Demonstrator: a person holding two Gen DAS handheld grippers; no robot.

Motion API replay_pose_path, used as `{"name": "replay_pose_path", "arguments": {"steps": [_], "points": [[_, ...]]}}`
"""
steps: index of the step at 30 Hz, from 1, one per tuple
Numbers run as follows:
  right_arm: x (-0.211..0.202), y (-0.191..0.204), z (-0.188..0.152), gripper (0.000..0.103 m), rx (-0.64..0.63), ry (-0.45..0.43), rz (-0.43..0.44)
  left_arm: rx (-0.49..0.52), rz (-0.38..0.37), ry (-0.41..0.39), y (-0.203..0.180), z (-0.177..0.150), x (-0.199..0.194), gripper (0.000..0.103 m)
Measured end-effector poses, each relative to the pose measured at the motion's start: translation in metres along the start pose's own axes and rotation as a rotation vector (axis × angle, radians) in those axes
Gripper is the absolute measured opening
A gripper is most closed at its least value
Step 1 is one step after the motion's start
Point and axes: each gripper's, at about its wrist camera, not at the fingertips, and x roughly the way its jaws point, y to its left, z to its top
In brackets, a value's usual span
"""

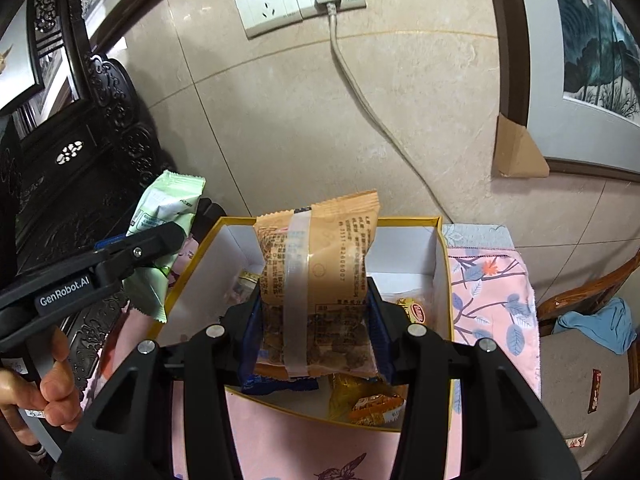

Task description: Organize snacks

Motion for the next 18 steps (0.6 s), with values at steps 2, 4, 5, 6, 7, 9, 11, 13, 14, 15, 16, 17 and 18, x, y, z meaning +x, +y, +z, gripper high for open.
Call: {"name": "replay_pose_path", "arguments": {"steps": [2,4,5,6,7,9,11,13,14,15,16,17,18], "points": [[0.006,0.0,0.001,0.047,0.002,0.014,-0.001,-0.001,0.008,0.007,0.001,-0.001,0.004,0.046],[0.011,0.0,0.001,0.05,0.01,0.034,0.001,0.006,0.019,0.016,0.001,-0.002,0.008,0.05],[0.014,-0.001,0.001,0.055,0.015,0.041,-0.001,0.006,0.028,0.024,0.002,-0.003,0.01,0.065],[0.014,-0.001,0.002,0.076,0.019,0.048,-0.011,0.006,0.035,0.033,0.002,-0.004,0.011,0.076],[0.013,0.0,0.002,0.093,0.022,0.046,-0.02,0.005,0.048,0.037,0.002,-0.004,0.011,0.096],[0.005,0.002,0.002,0.102,0.021,0.011,-0.02,0.007,0.073,0.034,0.002,-0.005,0.008,0.101],[0.001,0.005,0.0,0.102,0.01,0.012,-0.007,0.004,0.068,0.039,0.003,-0.006,0.003,0.101],[-0.001,0.006,-0.001,0.102,0.016,0.04,0.002,0.005,0.092,0.046,0.003,-0.007,0.0,0.101],[-0.001,0.007,-0.004,0.102,0.019,0.071,-0.006,0.003,0.098,0.051,0.004,-0.008,-0.001,0.101],[0.0,0.008,-0.005,0.102,0.017,0.096,-0.015,0.002,0.099,0.054,0.005,-0.009,-0.003,0.101],[0.0,0.009,-0.008,0.102,0.005,0.111,-0.015,0.002,0.097,0.055,0.006,-0.01,-0.005,0.101],[-0.004,0.011,-0.011,0.102,-0.012,0.098,-0.029,0.005,0.099,0.051,0.006,-0.011,-0.008,0.101],[-0.006,0.013,-0.013,0.102,-0.027,0.088,-0.048,0.01,0.106,0.047,0.005,-0.013,-0.01,0.101]]}}
